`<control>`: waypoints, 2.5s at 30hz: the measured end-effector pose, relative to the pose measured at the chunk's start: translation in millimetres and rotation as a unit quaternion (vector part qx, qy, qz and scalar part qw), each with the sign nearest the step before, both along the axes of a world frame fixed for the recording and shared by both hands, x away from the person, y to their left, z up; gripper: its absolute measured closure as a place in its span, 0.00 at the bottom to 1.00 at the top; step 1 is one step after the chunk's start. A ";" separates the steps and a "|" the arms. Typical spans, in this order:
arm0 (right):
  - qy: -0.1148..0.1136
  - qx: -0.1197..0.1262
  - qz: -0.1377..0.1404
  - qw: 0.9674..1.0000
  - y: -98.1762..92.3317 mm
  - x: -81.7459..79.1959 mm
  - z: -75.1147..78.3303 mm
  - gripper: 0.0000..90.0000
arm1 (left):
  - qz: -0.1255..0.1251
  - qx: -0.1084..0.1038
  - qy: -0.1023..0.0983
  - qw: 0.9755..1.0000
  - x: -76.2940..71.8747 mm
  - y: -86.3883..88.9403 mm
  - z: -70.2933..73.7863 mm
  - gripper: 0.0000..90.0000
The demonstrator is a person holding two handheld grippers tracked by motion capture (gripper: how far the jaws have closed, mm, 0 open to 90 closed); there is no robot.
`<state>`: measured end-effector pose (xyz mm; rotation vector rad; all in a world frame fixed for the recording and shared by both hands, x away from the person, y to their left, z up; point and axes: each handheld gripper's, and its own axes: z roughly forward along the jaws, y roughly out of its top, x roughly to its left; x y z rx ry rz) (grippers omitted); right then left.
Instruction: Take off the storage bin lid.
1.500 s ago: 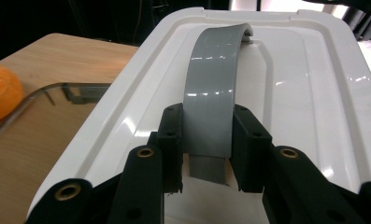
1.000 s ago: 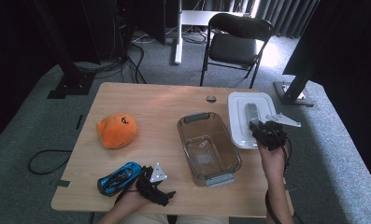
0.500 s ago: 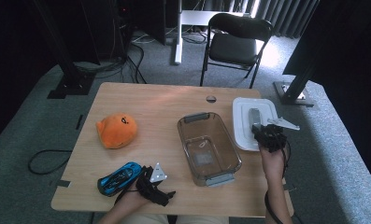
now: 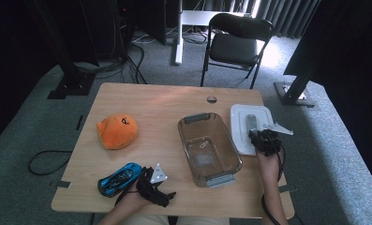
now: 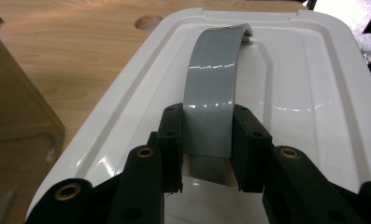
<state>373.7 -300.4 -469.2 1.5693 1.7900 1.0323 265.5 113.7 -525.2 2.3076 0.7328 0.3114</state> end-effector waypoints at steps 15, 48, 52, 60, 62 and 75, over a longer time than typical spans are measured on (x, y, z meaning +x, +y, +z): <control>0.023 0.005 0.008 1.000 5.1 7.2 -29.9 0.76 | 0.000 0.000 0.000 1.000 0.0 0.0 0.0 0.01; 0.028 0.026 0.074 0.997 15.8 -24.8 -35.1 0.14 | -0.001 0.000 0.000 1.000 0.3 0.0 0.0 0.01; 0.023 0.026 0.075 0.997 17.7 -31.7 -40.1 0.15 | -0.001 0.000 0.000 1.000 0.3 0.0 0.1 0.01; 0.042 0.009 0.101 0.994 29.6 -48.7 -46.8 0.16 | 0.014 0.000 0.000 1.000 -0.3 -1.3 0.1 0.01; 0.039 0.016 0.105 0.994 31.0 -52.1 -47.4 0.16 | 0.018 0.000 0.000 1.000 -0.9 -1.3 0.1 0.01; 0.037 0.017 0.145 0.989 55.8 -73.0 -48.8 0.16 | 0.022 0.005 0.004 1.000 -3.9 -2.0 1.2 0.01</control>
